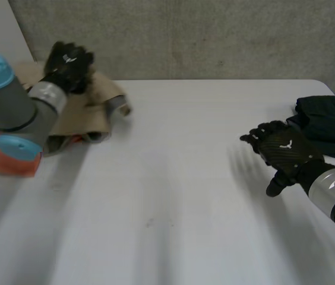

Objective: Fold the laundry.

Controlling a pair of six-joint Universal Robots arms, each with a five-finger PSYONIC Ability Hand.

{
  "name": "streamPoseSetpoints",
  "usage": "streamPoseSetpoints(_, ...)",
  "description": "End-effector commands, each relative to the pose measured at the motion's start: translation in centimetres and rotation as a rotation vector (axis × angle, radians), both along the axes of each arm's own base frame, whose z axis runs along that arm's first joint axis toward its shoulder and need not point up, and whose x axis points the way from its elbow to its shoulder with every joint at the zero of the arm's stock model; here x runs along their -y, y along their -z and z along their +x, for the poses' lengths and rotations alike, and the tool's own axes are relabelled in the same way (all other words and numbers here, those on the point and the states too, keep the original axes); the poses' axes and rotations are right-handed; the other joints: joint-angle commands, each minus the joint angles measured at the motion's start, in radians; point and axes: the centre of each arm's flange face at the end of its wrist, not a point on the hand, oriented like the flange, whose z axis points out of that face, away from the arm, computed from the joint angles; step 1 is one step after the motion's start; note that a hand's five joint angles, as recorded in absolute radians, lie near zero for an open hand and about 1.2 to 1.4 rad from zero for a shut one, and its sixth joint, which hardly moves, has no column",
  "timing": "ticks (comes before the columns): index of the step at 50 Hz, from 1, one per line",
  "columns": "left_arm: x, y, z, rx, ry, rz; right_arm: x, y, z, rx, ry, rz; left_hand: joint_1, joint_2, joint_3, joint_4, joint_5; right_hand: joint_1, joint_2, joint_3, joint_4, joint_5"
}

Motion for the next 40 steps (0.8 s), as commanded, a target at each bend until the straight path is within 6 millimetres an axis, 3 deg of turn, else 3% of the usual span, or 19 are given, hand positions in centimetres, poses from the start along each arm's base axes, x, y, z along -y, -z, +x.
streamPoseSetpoints(1,-9.0,-1.0,-8.7,-0.176,0.200,0.116,0.5,-0.9,-0.7,0.017,0.095,-0.019,0.316,0.204,0.242,0.219,0.297,-0.050,-0.034,-0.031,-0.029,-0.043)
streamPoseSetpoints(4,-11.5,1.1,-12.1,-0.168,0.267,0.160,0.7,-1.0,-0.9,0.033,0.125,-0.010,0.316,0.204,0.242,0.219,0.297,-0.050,-0.034,-0.031,-0.029,-0.043)
streamPoseSetpoints(5,-12.9,2.6,-14.1,-0.158,0.305,0.180,0.9,-1.1,-1.0,0.041,0.143,-0.009,0.316,0.204,0.242,0.219,0.297,-0.050,-0.034,-0.031,-0.029,-0.043)
streamPoseSetpoints(8,-14.5,4.2,-16.4,-0.151,0.347,0.195,0.9,-1.1,-1.1,0.044,0.155,-0.010,0.316,0.204,0.242,0.219,0.297,-0.050,-0.034,-0.031,-0.029,-0.043)
streamPoseSetpoints(10,-15.1,5.7,-17.6,-0.141,0.370,0.204,1.0,-1.1,-1.2,0.047,0.164,-0.008,-0.479,-0.590,-0.553,-0.575,-0.497,-0.050,-0.034,-0.031,-0.029,-0.043)
streamPoseSetpoints(11,-15.1,6.2,-17.7,-0.137,0.367,0.211,1.0,-1.1,-1.2,0.047,0.164,-0.008,-0.762,-0.874,-0.836,-0.858,-0.780,-0.050,-0.034,-0.031,-0.029,-0.043)
streamPoseSetpoints(12,-15.2,6.4,-17.8,-0.133,0.368,0.214,1.0,-1.2,-1.2,0.049,0.164,-0.009,-0.906,-1.018,-0.980,-1.003,-0.925,-0.050,-0.034,-0.031,-0.029,-0.043)
streamPoseSetpoints(17,-15.6,6.3,-17.0,-0.116,0.363,0.232,1.0,-1.3,-1.1,0.066,0.169,-0.004,-0.906,-1.018,-0.980,-1.003,-0.925,-0.050,-0.034,-0.031,-0.029,-0.043)
streamPoseSetpoints(19,-15.7,5.7,-16.2,-0.108,0.350,0.234,1.1,-1.6,-1.2,0.076,0.173,-0.009,-0.906,-1.018,-0.980,-1.003,-0.925,-0.050,-0.034,-0.031,-0.029,-0.043)
streamPoseSetpoints(23,-14.5,2.0,-12.2,-0.141,0.274,0.208,1.0,-3.5,-1.2,0.103,0.179,-0.058,-0.906,-1.018,-0.980,-1.003,-0.925,-0.050,-0.034,-0.031,-0.029,-0.043)
streamPoseSetpoints(24,-14.1,0.9,-10.2,-0.144,0.236,0.200,0.8,-4.2,-1.2,0.115,0.186,-0.070,-0.906,-1.018,-0.980,-1.003,-0.925,-0.050,-0.034,-0.031,-0.029,-0.043)
streamPoseSetpoints(27,-13.9,-0.1,-7.5,-0.141,0.185,0.199,0.4,-5.7,-1.5,0.147,0.226,-0.082,-0.897,-1.009,-0.971,-0.993,-0.915,-0.050,-0.034,-0.031,-0.029,-0.043)
streamPoseSetpoints(28,-13.6,-0.3,-5.8,-0.137,0.146,0.204,0.2,-6.3,-1.5,0.158,0.240,-0.092,-0.894,-1.006,-0.968,-0.990,-0.912,-0.050,-0.034,-0.031,-0.029,-0.043)
streamPoseSetpoints(33,-12.6,0.7,-1.5,-0.122,0.041,0.250,-0.9,-10.3,-2.1,0.217,0.282,-0.152,-0.850,-0.962,-0.924,-0.946,-0.868,-0.050,-0.034,-0.031,-0.029,-0.043)
streamPoseSetpoints(36,-11.8,2.9,1.4,-0.084,0.012,0.330,-1.0,-11.3,-2.0,0.198,0.273,-0.129,-0.727,-0.839,-0.801,-0.824,-0.745,-0.050,-0.034,-0.031,-0.029,-0.043)
streamPoseSetpoints(38,-11.7,3.7,2.2,-0.063,0.017,0.363,-0.8,-11.5,-1.9,0.187,0.265,-0.111,-0.706,-0.818,-0.780,-0.803,-0.724,-0.050,-0.034,-0.031,-0.029,-0.043)
streamPoseSetpoints(40,-11.7,4.9,3.3,-0.020,0.033,0.418,-0.2,-10.7,-1.5,0.149,0.254,-0.037,-0.653,-0.765,-0.727,-0.750,-0.672,-0.050,-0.034,-0.031,-0.029,-0.043)
